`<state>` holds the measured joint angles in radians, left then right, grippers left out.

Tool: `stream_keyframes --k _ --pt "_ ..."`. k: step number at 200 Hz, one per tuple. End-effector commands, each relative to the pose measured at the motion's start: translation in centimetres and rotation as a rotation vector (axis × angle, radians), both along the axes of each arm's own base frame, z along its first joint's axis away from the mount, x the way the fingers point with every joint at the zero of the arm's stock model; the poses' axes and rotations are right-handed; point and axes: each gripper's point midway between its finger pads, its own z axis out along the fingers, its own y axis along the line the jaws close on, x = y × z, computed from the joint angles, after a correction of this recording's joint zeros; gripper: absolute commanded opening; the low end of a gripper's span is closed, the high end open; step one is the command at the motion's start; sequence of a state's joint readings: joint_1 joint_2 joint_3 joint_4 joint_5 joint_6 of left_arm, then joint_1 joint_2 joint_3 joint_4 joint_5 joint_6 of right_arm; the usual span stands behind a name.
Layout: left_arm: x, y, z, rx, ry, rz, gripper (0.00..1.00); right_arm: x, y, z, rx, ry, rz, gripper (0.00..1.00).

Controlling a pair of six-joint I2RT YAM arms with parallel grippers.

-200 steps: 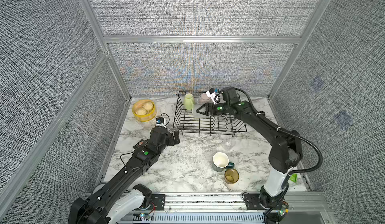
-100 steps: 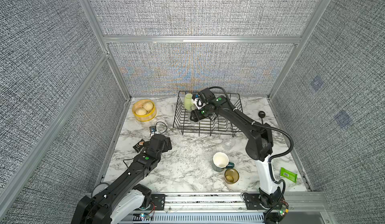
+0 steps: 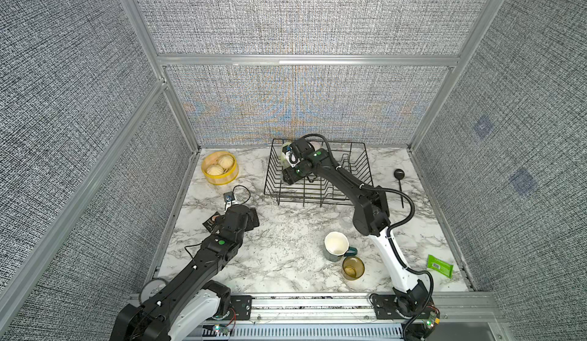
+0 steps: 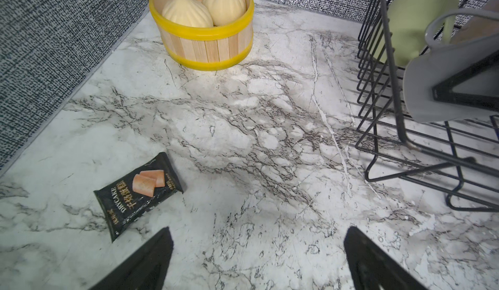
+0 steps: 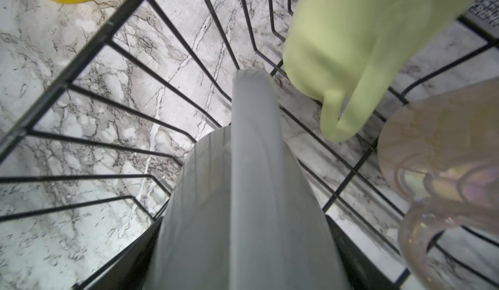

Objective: Load cups into a dish rack
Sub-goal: Place the cup upside down at the dish rack.

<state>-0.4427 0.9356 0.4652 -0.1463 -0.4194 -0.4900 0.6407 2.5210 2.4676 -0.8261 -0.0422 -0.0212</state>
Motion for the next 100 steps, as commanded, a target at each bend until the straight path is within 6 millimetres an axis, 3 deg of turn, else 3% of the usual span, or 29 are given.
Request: stream_keyframes --k 1,38,100 --pt "0.5 -0.2 0.3 -0.006 -0.015 -0.005 1.0 1.0 -0.3 0.6 -0.042 -0.063 0.032 0.51" --pt "0.8 -0.8 0.0 -0.021 0.001 -0.016 1.0 1.1 -0.2 -0.1 -0.072 -0.085 0.079 0.58" --pt "0.6 -0.2 -0.1 -0.01 0.0 0.007 1.0 3.2 -1.0 -1.2 -0.185 -0.197 0.106 0.64"
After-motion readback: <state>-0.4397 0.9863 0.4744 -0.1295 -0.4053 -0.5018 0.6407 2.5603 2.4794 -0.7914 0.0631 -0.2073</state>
